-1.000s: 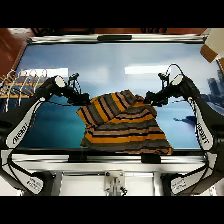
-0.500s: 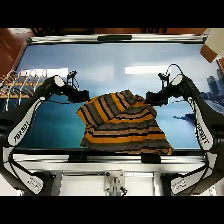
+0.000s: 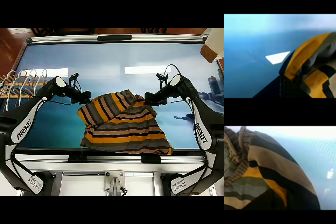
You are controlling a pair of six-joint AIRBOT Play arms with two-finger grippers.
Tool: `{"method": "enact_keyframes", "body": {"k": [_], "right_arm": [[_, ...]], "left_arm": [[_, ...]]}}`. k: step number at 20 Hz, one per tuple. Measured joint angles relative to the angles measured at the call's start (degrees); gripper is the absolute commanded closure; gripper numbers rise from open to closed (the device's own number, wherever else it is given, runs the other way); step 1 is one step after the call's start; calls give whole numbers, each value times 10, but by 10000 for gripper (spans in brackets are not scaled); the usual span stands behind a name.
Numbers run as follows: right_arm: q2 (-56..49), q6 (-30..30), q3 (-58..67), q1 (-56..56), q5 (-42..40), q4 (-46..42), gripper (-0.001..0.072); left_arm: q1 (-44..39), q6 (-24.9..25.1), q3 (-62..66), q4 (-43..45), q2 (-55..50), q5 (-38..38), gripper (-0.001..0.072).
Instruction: Fold the shirts.
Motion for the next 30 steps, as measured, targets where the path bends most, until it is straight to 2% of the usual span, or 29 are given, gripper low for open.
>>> {"method": "enact_keyframes", "body": {"k": [8, 16, 19, 24, 27, 30], "right_arm": [[12, -35, 0, 10, -19, -3, 662], [139, -95, 103, 10, -132, -5, 662], [207, -112, 170, 10, -181, -2, 663], [322, -130, 239, 10, -266, 16, 663], [369, -117, 250, 10, -203, 19, 663], [387, -79, 227, 19, -73, 8, 663]], "left_arm": [[1, 51, 41, -2, 23, -32, 663], [1, 62, 304, -8, 64, -27, 663], [2, 63, 345, -10, 148, 25, 663], [3, 69, 337, -6, 322, 173, 663], [4, 71, 317, 12, 396, 160, 664], [2, 38, 266, 53, 429, 56, 664]]}}
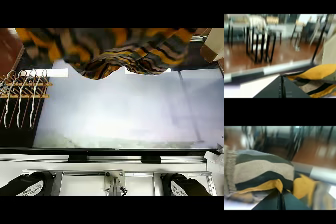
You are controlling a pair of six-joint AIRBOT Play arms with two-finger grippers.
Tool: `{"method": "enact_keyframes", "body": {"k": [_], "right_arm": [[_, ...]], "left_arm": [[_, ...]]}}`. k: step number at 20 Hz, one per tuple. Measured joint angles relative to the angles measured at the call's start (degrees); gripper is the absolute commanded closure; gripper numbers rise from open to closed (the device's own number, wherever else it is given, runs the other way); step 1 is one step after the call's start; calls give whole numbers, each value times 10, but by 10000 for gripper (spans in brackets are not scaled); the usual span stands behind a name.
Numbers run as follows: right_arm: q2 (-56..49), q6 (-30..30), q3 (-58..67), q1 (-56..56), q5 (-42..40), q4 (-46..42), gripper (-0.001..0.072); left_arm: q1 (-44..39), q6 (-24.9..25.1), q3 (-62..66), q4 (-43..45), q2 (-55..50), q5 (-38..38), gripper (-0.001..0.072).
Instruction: Fold the shirts.
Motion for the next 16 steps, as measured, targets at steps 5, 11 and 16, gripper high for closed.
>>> {"method": "enact_keyframes", "body": {"k": [5, 11, 16], "right_arm": [[17, 50, -137, 61, 159, -73, 663], [61, 96, -256, 125, 221, -101, 663], [98, 118, -289, 136, 303, -127, 663]], "left_arm": [[-33, -49, -157, 86, 37, -144, 664], [-57, -101, -258, 136, 89, -221, 664], [-95, -126, -329, 142, 119, -308, 663]]}}
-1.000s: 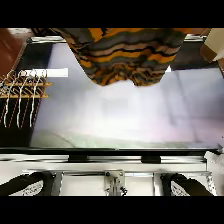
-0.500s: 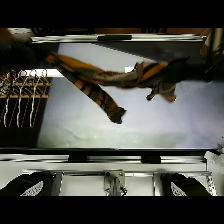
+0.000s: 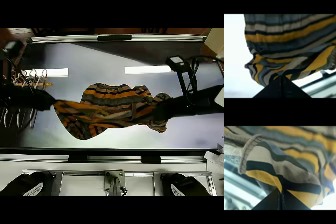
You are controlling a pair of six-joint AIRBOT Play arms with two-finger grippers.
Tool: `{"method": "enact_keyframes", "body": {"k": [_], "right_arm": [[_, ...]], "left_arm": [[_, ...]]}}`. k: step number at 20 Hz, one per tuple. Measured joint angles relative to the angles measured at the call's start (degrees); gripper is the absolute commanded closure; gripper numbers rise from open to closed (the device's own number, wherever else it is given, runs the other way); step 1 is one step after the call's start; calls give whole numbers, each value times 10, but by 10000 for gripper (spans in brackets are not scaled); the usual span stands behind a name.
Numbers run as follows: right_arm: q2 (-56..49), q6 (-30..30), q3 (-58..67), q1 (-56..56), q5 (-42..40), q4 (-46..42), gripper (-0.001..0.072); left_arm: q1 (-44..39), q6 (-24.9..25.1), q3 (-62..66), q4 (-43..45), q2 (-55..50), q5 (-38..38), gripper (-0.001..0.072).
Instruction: Fold the shirts.
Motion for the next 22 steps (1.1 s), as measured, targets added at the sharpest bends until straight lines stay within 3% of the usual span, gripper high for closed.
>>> {"method": "enact_keyframes", "body": {"k": [6, 11, 19, 20, 21, 22], "right_arm": [[120, 58, -121, 2, 40, -12, 663], [158, 79, -204, 3, -79, -84, 662], [20, 100, -340, 3, -220, -107, 648], [11, 104, -351, 3, -235, -108, 562], [4, 114, -358, 3, -242, -108, 303], [0, 122, -360, 3, -243, -108, 189]], "left_arm": [[-80, -72, -125, 0, 75, -40, 661], [-95, -113, -185, 1, 74, 57, 661], [-110, -42, -209, 1, -154, 152, 661], [-111, -35, -210, -2, -176, 166, 661], [-113, -31, -210, -6, -194, 182, 661], [-113, -27, -210, -11, -205, 193, 661]]}}
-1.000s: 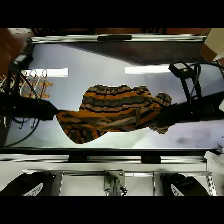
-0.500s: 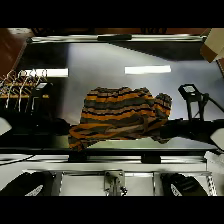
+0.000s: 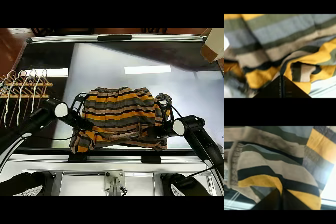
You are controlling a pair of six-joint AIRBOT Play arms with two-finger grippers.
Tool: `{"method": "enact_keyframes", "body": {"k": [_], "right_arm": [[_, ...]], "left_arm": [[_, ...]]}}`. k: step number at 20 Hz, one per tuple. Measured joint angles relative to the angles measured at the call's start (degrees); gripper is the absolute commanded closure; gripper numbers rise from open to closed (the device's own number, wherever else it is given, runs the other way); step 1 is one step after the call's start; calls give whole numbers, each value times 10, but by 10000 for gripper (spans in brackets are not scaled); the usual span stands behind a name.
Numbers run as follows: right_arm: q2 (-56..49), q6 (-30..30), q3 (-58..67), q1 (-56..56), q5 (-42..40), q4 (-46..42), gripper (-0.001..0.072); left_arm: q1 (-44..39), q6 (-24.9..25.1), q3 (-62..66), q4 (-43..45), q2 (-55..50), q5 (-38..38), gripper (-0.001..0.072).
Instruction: Fold the shirts.
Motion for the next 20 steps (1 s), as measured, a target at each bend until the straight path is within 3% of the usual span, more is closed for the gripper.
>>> {"method": "enact_keyframes", "body": {"k": [9, 16, 20], "right_arm": [[-52, 19, 201, 0, 79, 27, 193], [-222, -40, 245, 1, 124, 106, 193], [-268, -59, 249, 1, 155, 114, 193]], "left_arm": [[-2, 9, 0, -12, 7, 34, 661], [-2, 10, 0, -13, 12, 37, 661], [-2, 10, 0, -14, 12, 38, 661]]}}
